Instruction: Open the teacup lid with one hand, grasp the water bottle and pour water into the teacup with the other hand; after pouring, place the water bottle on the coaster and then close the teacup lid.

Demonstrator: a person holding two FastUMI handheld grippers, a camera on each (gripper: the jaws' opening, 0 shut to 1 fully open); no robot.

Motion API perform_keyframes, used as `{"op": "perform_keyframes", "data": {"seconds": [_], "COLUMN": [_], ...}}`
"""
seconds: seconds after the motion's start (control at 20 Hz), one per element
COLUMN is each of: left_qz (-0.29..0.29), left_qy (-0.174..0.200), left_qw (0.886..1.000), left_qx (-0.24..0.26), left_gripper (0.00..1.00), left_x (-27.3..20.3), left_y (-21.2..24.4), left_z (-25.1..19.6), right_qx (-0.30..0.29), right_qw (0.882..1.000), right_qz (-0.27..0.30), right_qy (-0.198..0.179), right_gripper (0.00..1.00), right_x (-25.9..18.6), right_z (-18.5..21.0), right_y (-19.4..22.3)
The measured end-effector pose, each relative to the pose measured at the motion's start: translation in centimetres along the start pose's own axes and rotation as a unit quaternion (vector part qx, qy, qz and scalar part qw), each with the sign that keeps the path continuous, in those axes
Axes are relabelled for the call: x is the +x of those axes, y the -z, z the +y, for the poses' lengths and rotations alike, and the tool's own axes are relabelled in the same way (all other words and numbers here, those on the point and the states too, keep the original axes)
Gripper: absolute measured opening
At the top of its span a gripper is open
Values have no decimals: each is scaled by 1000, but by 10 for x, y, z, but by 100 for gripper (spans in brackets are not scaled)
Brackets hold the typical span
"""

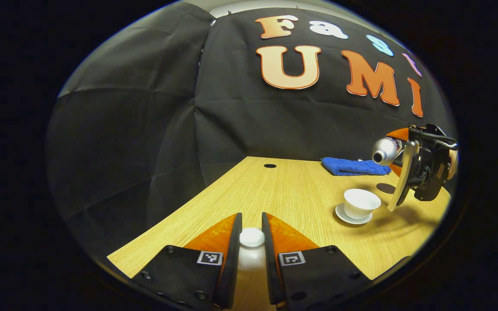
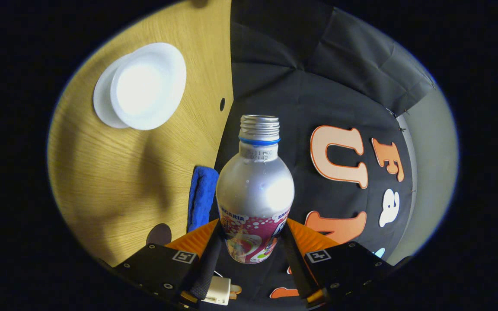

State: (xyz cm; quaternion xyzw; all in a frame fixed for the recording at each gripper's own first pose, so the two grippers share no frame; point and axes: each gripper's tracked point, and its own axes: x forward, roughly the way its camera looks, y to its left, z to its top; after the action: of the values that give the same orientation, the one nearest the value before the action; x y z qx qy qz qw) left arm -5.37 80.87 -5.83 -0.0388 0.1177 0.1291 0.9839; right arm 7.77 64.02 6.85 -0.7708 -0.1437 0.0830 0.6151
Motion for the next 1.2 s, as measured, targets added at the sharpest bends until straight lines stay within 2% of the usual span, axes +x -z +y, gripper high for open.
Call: {"op": "perform_keyframes", "data": {"seconds": [0.2, 0.25, 0.3, 0.35, 0.45, 0.5, 0.75, 0.8, 1.2], "left_qz": [1, 2, 2, 3, 2, 3, 4, 5, 1], "left_qy": [3, 4, 4, 4, 6, 6, 7, 7, 14], "left_qw": [1000, 1000, 1000, 1000, 1000, 1000, 1000, 1000, 1000], "left_qx": [-1, -2, -2, -2, -3, -3, -1, 0, -2], "left_gripper": [33, 30, 33, 30, 33, 31, 36, 33, 33], "left_x": [1, 1, 1, 2, 2, 3, 4, 3, 5], "left_y": [0, 1, 1, 2, 1, 1, 2, 1, -2], "left_z": [-3, -3, -4, -3, -4, -5, -7, -7, -15], "right_qx": [-29, -39, -52, -69, -88, -91, -113, -117, -144], "right_qw": [999, 999, 998, 997, 995, 995, 992, 992, 987], "right_qz": [-5, -6, -7, -8, -15, -17, -27, -27, -35], "right_qy": [14, 18, 20, 27, 33, 32, 43, 44, 68], "right_gripper": [77, 77, 77, 77, 76, 76, 77, 77, 76], "right_x": [0, 0, 0, -1, -1, -1, 0, 1, -1], "right_z": [-4, -5, -6, -8, -11, -11, -19, -20, -40], "right_y": [-1, -2, -1, -3, -5, -6, -9, -9, -8]}}
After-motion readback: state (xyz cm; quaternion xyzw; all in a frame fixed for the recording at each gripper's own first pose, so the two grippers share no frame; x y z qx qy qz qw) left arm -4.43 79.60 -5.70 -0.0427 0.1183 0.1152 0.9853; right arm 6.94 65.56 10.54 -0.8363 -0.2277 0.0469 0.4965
